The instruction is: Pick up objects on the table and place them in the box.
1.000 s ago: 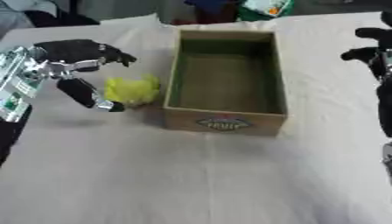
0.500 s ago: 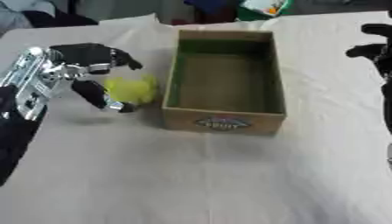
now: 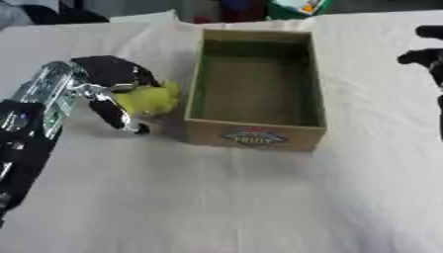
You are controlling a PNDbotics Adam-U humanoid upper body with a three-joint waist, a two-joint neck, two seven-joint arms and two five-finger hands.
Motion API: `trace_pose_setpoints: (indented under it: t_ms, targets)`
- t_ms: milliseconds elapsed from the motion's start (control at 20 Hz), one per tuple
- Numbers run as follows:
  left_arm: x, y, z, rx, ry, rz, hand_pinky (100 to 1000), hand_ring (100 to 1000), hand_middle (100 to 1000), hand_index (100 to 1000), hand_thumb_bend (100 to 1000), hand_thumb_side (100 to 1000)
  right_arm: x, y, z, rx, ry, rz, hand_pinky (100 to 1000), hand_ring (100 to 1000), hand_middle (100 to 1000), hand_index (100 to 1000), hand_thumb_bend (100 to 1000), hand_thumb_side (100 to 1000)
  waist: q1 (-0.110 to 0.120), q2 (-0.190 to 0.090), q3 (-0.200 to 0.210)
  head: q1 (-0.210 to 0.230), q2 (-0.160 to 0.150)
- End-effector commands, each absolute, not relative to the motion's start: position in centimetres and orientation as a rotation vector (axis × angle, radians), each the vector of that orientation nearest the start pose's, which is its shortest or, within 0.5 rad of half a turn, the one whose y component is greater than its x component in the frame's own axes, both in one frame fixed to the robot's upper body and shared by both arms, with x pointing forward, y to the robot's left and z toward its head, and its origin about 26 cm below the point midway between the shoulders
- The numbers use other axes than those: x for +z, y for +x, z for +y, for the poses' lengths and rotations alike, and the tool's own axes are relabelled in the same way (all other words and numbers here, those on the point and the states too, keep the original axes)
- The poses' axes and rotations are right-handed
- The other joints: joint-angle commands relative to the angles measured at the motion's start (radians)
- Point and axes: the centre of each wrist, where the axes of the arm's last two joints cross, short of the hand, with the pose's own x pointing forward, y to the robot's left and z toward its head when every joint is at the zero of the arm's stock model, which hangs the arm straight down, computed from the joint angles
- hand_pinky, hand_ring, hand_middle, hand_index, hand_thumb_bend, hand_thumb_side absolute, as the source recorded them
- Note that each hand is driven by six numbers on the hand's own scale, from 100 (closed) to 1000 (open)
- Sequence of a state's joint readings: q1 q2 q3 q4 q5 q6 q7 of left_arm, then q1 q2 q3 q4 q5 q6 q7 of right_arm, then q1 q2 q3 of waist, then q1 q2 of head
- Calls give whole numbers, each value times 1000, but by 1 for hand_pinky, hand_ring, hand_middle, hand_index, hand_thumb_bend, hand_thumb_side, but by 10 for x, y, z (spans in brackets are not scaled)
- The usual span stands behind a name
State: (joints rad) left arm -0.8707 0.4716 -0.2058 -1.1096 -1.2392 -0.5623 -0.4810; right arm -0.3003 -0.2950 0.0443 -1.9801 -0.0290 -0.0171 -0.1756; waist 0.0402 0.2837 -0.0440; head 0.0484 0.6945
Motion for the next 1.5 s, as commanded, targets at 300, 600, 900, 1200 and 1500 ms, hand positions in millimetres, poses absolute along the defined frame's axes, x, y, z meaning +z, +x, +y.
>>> trace_pose_setpoints:
  t_ms: [300, 600, 900, 1200, 1500]
  targets:
    - [208, 463, 275, 2811, -1516, 1623, 665, 845, 760, 907, 359, 782, 200, 300, -243, 181, -136, -2327, 813, 608, 735, 948, 100, 743, -6, -8, -15, 16, -10]
    - [206, 463, 277, 2763, -1537, 1677, 631, 805, 707, 869, 100, 766, 198, 300, -243, 183, -136, -2320, 813, 608, 736, 950, 100, 740, -8, -7, -12, 18, -5]
    - [202, 462, 281, 2892, -1389, 1631, 649, 815, 743, 913, 276, 763, 196, 299, -243, 188, -137, -2308, 813, 608, 736, 952, 100, 738, -6, -13, -4, 15, 6]
    - [213, 461, 294, 3029, -1226, 1608, 669, 831, 772, 947, 398, 759, 193, 299, -243, 192, -130, -2297, 813, 608, 736, 953, 100, 735, -1, -23, 1, 20, -1]
    - [226, 457, 298, 3028, -1223, 1680, 653, 813, 748, 927, 308, 757, 192, 298, -242, 195, -122, -2292, 813, 608, 736, 955, 100, 733, 0, -26, 1, 25, -15]
